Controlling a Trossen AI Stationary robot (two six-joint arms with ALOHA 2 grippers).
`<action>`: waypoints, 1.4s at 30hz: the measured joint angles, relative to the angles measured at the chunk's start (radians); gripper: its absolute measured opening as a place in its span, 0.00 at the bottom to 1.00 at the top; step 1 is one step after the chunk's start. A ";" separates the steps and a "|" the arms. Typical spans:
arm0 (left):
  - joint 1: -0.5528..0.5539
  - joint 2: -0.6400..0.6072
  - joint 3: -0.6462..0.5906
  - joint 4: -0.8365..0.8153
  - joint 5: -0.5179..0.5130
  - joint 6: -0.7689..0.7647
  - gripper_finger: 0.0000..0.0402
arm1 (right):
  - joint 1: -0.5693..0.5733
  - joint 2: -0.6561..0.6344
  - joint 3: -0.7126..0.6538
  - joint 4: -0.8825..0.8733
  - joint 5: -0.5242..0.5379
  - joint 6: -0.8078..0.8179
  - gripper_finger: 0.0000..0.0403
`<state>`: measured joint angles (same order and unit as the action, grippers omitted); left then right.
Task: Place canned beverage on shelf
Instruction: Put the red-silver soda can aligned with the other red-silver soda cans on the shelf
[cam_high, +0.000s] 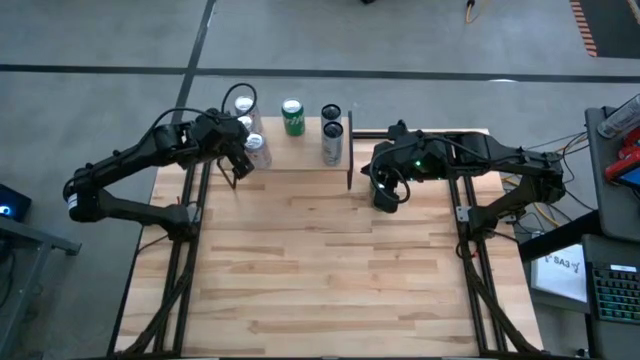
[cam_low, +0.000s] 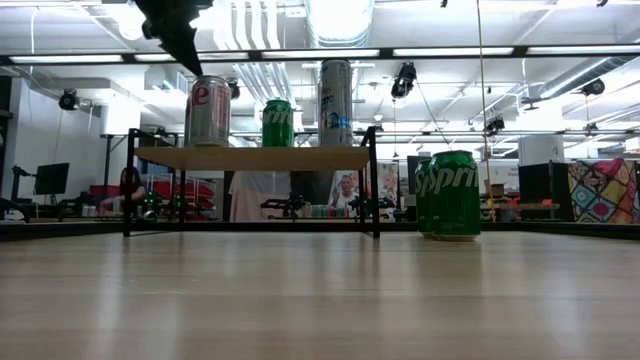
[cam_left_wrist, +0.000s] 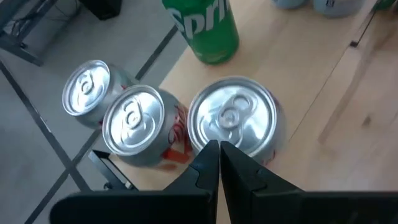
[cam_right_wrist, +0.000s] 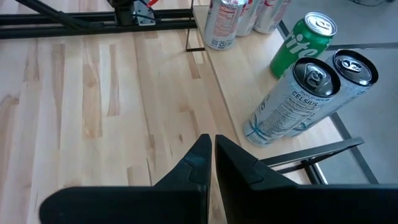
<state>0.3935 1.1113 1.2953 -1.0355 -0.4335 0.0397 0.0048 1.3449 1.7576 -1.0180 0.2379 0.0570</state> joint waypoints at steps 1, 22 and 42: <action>0.000 0.001 0.000 -0.004 0.000 -0.001 0.00 | 0.000 0.000 0.000 0.000 0.000 0.000 0.03; 0.000 0.007 -0.001 -0.023 0.024 -0.059 0.00 | 0.000 0.000 0.000 0.002 -0.001 -0.004 0.03; -0.020 -0.016 0.027 0.026 0.044 -0.099 0.00 | 0.000 0.000 0.000 0.002 0.000 -0.005 0.03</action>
<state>0.3735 1.0950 1.3227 -1.0093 -0.3894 -0.0597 0.0048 1.3449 1.7576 -1.0164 0.2374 0.0525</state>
